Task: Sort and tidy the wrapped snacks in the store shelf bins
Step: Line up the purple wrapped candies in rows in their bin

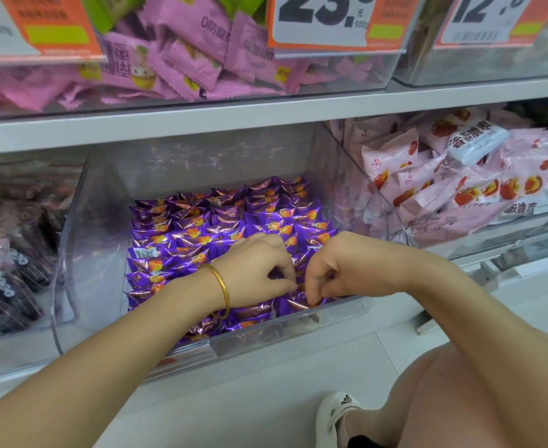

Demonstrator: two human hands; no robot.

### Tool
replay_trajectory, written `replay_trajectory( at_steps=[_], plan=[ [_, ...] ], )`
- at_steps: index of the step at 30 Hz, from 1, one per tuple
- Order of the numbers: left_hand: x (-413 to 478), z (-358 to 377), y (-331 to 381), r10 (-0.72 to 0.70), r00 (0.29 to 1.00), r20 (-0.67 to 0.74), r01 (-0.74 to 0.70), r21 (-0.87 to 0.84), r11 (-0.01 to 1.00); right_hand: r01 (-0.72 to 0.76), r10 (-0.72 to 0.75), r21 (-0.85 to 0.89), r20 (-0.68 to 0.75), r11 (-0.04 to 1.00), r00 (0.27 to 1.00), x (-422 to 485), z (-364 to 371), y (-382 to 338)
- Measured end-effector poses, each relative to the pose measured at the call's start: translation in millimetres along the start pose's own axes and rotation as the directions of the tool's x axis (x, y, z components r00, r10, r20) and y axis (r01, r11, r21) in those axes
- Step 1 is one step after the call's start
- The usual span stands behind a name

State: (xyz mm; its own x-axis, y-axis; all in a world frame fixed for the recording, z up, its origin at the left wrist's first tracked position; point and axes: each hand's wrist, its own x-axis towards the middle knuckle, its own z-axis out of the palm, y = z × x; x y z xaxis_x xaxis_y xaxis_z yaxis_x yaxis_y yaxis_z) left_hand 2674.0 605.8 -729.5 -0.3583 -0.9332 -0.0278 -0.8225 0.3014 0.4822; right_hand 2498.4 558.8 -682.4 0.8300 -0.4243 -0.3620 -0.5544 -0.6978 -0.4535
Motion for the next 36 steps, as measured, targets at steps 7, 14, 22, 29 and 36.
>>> replay_trajectory(
  at_steps=[7, 14, 22, 29, 36],
  plan=[
    [1, -6, 14, 0.008, 0.993, 0.118, 0.031, -0.327, 0.945, -0.045, 0.065, 0.115, -0.181, 0.992, 0.981, -20, -11, 1],
    [10, 4, 16, 0.078, 0.96, 0.267, -0.084, 0.011, 0.996, -0.092, 0.035, -0.056, -0.641, 0.994, 0.767, -36, -17, 11],
    [36, -6, 30, 0.04, 0.998, 0.058, -0.025, -0.236, 0.971, -0.02, 0.011, -0.005, -0.697, 1.0, 0.717, -34, -12, 16],
    [56, 17, 47, 0.201, 0.966, 0.16, -0.175, -0.164, 0.971, -0.014, 0.034, 0.034, -0.711, 0.999, 0.702, -34, -11, 12],
    [46, 6, 34, 0.126, 0.975, 0.182, -0.105, -0.124, 0.987, 0.011, 0.017, 0.032, -0.734, 0.999, 0.679, -33, -6, 18]
  ],
)
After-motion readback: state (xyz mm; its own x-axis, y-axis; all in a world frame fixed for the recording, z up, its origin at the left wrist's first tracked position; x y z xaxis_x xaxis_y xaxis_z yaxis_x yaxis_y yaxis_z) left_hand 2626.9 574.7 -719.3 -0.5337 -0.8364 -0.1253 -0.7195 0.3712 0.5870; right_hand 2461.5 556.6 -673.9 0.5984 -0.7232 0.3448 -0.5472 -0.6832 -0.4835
